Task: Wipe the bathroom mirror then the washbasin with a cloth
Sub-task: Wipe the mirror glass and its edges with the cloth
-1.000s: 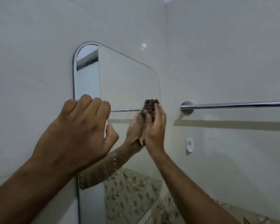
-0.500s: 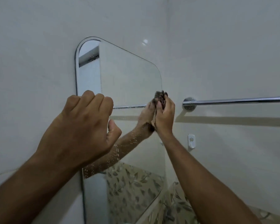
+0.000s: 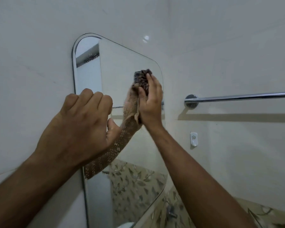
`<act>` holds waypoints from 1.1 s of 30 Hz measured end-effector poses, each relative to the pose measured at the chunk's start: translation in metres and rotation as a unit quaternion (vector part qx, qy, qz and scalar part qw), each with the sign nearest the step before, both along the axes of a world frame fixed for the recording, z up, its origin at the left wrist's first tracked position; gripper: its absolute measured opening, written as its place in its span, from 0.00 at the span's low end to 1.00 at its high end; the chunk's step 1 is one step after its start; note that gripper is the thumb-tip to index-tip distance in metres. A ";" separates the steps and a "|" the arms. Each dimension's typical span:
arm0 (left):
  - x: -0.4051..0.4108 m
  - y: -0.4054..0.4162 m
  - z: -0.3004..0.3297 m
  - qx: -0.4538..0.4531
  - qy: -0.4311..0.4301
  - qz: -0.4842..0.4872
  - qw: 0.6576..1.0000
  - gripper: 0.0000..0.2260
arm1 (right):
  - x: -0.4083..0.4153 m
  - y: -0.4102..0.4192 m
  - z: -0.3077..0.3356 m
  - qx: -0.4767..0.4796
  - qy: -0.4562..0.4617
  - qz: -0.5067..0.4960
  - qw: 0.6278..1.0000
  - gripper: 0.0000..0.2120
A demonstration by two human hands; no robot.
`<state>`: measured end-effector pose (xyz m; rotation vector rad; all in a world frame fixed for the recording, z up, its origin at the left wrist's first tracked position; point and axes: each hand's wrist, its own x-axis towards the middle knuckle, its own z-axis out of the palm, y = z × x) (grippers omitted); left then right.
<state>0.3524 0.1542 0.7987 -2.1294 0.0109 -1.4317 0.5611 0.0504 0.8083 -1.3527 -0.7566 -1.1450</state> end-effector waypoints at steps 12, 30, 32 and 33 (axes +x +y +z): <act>0.002 0.002 0.000 0.012 0.000 0.012 1.000 0.12 | -0.041 0.009 -0.112 -0.008 0.107 0.016 0.994 0.27; 0.012 0.012 -0.007 0.082 -0.023 -0.006 0.996 0.21 | -0.063 0.021 -0.186 0.044 0.184 -0.006 0.982 0.24; 0.016 0.014 -0.007 0.073 -0.029 -0.019 0.997 0.20 | -0.068 0.024 -0.160 0.012 0.114 0.007 0.993 0.24; 0.018 0.015 -0.007 0.073 -0.027 -0.024 0.997 0.20 | -0.066 0.024 -0.144 0.004 0.089 0.003 0.996 0.24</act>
